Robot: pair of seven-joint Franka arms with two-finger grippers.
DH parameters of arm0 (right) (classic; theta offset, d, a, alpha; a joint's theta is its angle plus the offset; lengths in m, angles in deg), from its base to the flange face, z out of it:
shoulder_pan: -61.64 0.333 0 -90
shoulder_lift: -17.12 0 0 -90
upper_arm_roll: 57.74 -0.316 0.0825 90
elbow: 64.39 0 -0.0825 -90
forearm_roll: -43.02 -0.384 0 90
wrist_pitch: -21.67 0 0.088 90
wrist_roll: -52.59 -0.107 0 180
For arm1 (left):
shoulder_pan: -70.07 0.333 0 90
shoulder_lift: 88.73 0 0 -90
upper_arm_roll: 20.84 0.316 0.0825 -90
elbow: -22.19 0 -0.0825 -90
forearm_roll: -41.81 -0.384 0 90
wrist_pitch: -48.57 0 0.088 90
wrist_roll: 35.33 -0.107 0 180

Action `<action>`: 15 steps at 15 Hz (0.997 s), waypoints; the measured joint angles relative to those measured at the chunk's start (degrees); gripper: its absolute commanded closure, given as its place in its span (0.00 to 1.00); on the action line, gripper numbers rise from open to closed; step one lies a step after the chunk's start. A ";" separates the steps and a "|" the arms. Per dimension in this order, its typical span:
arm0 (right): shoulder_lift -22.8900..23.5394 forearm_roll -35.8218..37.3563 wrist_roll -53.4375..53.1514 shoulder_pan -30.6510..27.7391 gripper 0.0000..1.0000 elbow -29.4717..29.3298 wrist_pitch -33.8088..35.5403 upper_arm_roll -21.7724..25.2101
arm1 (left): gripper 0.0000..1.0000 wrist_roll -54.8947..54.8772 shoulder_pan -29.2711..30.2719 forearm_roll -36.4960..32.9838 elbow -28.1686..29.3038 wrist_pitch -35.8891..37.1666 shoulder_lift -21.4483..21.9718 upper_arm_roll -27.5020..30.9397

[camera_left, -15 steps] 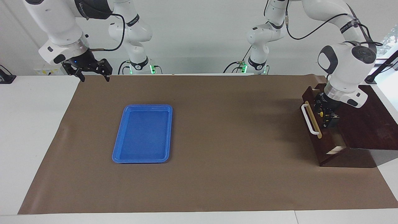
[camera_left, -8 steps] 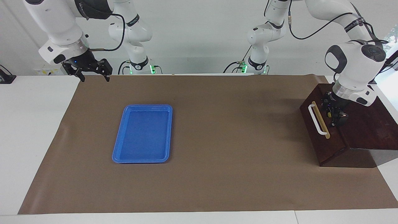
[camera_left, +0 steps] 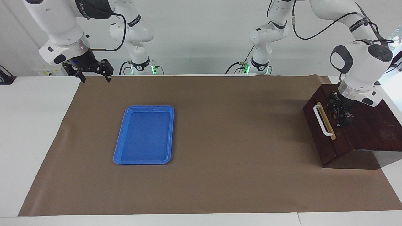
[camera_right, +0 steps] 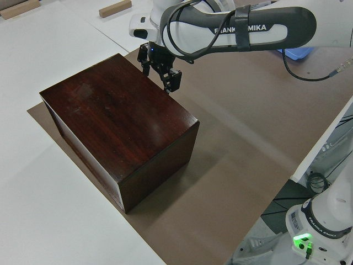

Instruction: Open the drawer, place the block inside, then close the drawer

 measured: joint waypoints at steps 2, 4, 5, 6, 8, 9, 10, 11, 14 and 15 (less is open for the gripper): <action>0.00 0.00 0.00 0.00 0.00 -0.02 0.00 0.00 | 0.00 -0.86 -0.47 -0.07 -1.60 1.83 0.10 -0.38; 0.00 0.00 0.00 0.00 0.00 -0.03 0.00 0.00 | 0.00 -2.86 -1.58 -0.06 -4.49 5.31 0.43 -0.79; 0.00 0.00 0.00 0.00 0.00 -0.04 0.00 0.00 | 0.00 -4.21 -2.43 -0.05 -5.60 6.92 0.77 -0.89; 0.00 0.00 0.00 0.00 0.00 -0.04 0.00 0.00 | 0.00 -5.88 -3.35 -0.05 -6.30 8.43 1.28 -0.99; 0.00 0.00 0.00 0.00 0.00 -0.05 0.00 0.00 | 0.00 -12.00 -4.93 0.21 -6.76 10.97 2.54 -1.12; 0.00 0.00 0.00 0.00 0.00 -0.05 0.00 0.00 | 0.00 -16.43 -5.51 0.77 -6.75 11.95 3.06 -1.17; 0.00 0.00 0.00 0.00 0.00 -0.05 0.00 0.00 | 0.00 -21.61 -6.00 1.34 -6.74 12.65 3.38 -1.19; 0.00 0.00 0.00 0.00 0.00 -0.05 0.00 0.00 | 0.00 -27.16 -6.29 1.79 -6.73 13.49 3.55 -1.22; 0.00 0.00 0.00 0.00 0.00 -0.05 0.00 0.00 | 0.00 -43.95 -6.48 2.61 -6.73 15.51 3.66 -1.12; 0.00 0.00 0.00 0.00 0.00 -0.05 0.00 0.00 | 0.00 -49.27 -6.49 2.66 -6.72 15.70 3.75 -1.05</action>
